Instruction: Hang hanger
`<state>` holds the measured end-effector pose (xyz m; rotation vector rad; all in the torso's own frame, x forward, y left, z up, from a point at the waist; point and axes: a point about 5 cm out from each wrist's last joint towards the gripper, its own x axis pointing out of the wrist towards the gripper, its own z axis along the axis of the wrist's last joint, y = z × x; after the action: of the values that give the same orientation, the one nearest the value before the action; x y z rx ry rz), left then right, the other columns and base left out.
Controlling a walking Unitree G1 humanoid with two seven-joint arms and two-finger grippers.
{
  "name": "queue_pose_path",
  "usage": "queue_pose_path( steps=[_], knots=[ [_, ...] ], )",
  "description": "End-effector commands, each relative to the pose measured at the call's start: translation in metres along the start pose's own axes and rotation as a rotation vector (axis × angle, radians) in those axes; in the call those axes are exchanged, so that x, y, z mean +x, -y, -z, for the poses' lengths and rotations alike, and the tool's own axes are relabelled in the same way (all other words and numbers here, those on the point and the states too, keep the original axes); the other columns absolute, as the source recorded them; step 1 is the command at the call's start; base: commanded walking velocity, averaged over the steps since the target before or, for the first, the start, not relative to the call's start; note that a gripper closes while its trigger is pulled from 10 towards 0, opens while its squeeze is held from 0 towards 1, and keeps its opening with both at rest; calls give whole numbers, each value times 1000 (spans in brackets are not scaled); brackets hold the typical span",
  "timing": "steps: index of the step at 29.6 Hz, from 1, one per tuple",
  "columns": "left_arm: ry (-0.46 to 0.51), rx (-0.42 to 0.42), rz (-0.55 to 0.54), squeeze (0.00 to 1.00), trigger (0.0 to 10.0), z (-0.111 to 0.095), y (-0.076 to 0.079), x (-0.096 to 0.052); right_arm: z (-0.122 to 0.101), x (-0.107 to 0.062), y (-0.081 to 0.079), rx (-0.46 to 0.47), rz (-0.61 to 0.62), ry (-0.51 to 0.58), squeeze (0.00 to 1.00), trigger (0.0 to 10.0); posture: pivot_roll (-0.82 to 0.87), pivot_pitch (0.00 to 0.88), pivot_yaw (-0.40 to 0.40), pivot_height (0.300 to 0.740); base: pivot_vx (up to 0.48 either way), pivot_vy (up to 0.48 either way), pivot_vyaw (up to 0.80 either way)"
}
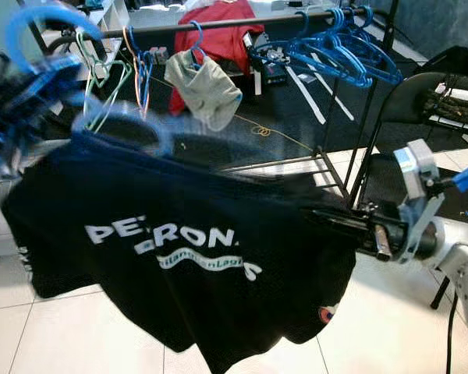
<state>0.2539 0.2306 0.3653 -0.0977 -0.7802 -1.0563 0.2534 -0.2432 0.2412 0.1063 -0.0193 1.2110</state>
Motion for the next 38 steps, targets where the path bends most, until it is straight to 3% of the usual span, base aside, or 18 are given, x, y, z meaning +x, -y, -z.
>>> queue_pose_path(
  steps=[1,11,15,16,17,19,20,22,23,25,27,31,33,34,35,36,37,38],
  knots=[
    [49,87,-79,0,10000,-20,-10,-7,1,-9,2,2,50,-9,0,0,-102,114,68,740,0,0,0],
    [95,69,-101,0,10000,-21,-14,-7,3,-5,3,0,71,10,0,0,-101,114,66,740,0,0,0],
    [229,-13,-184,0,10000,-16,-15,3,13,7,8,-6,114,-10,0,0,-100,114,68,740,0,0,0],
    [322,-89,-249,0,10000,-9,-16,11,21,16,13,-11,158,-26,0,0,-96,112,68,740,0,0,0],
    [322,-89,-249,0,10000,-9,-16,11,21,16,13,-11,158,-26,0,0,-96,112,68,740,0,0,0],
    [476,-300,-420,0,10000,19,-16,29,31,36,20,-27,222,-21,0,0,-89,108,70,740,0,0,0],
    [476,-300,-420,0,10000,19,-16,29,31,36,20,-27,222,-21,0,0,-89,108,70,740,0,0,0],
    [491,-456,-529,0,10000,57,-9,45,31,50,23,-25,239,19,0,0,-88,103,67,740,0,0,0],
    [491,-456,-529,0,10000,57,-9,45,31,50,23,-25,239,19,0,0,-88,103,67,740,0,0,0],
    [458,-546,-581,0,10000,86,1,56,30,60,22,-16,226,46,0,0,-93,102,70,740,0,0,0],
    [429,-575,-609,0,10000,102,8,63,31,66,17,-12,192,38,0,0,-95,101,71,740,0,0,0],
    [357,-493,-677,0,10000,109,6,68,40,70,9,-22,147,-20,0,0,-97,97,78,740,0,0,0],
    [306,-377,-706,0,10000,107,2,66,45,70,8,-40,158,-51,0,0,-99,94,82,740,0,0,0],
    [306,-377,-706,0,10000,107,2,66,45,70,8,-40,158,-51,0,0,-99,94,82,740,0,0,0],
    [230,-246,-711,0,10000,106,0,64,48,69,11,-48,196,-61,0,0,-99,94,82,740,0,0,0],
    [230,-246,-711,0,10000,106,0,64,48,69,11,-48,196,-61,0,0,-99,94,82,740,0,0,0],
    [109,-101,-724,0,10000,110,-3,59,48,66,19,-55,264,-66,0,0,-99,94,82,740,0,0,0],
    [109,-101,-724,0,10000,110,-3,59,48,66,19,-55,264,-66,0,0,-99,94,82,740,0,0,0]
  ],
)
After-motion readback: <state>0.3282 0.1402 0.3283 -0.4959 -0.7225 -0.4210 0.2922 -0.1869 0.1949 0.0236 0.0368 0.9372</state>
